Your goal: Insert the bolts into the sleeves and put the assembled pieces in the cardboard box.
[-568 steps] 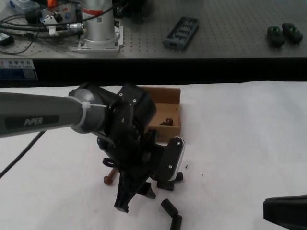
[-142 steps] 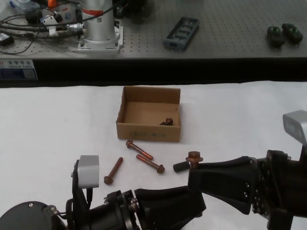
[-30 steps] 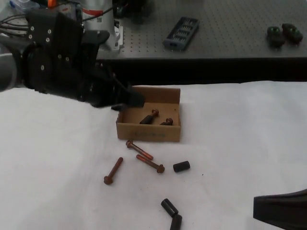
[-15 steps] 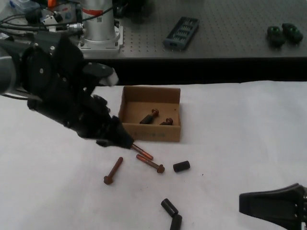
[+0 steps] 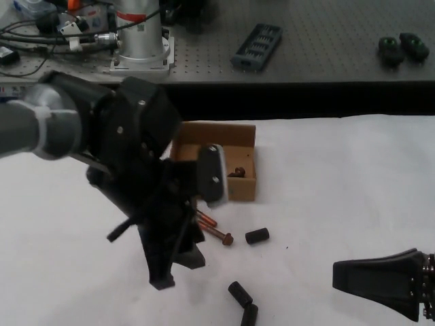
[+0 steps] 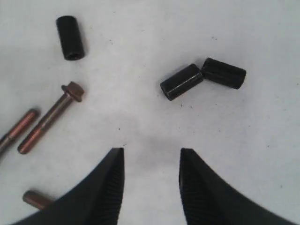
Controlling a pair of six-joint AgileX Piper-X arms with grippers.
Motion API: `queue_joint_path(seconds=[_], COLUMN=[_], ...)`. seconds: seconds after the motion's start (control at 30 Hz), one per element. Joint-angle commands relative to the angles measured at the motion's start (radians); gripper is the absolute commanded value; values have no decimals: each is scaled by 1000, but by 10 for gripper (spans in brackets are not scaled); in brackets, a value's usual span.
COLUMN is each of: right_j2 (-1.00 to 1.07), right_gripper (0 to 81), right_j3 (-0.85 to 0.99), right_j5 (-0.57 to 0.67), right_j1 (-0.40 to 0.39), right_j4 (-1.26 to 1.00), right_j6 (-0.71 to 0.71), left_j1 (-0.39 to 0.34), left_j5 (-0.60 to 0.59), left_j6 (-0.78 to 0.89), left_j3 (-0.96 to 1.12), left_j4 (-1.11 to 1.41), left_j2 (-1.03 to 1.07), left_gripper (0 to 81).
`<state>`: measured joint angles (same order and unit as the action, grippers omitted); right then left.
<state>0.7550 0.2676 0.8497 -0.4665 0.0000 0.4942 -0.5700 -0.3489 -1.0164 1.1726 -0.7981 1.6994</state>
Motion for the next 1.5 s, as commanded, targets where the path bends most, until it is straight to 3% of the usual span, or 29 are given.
queue_joint_path(seconds=[0.0,0.17,0.33,0.6,1.03,1.47], right_j2=[2,-18,-107,-251,-272,-272], right_gripper=[43,43,43,43,43,43], right_j3=[5,5,5,5,3,3], right_j5=[26,91,91,41,13,62], right_j1=[-2,-2,-2,-2,-2,-2], right_j4=[-11,0,80,187,203,203], right_j6=[-1,-1,-42,-46,-64,-59], left_j1=[-38,-103,-140,-140,-184,-200], left_j5=[52,79,233,228,146,155], left_j6=[-66,-126,-270,-410,-412,-396], left_j3=[0,0,0,0,0,-7], left_j4=[14,104,171,170,137,117], left_j2=[-4,60,144,157,157,184], left_gripper=[284,284,284,288,288,284])
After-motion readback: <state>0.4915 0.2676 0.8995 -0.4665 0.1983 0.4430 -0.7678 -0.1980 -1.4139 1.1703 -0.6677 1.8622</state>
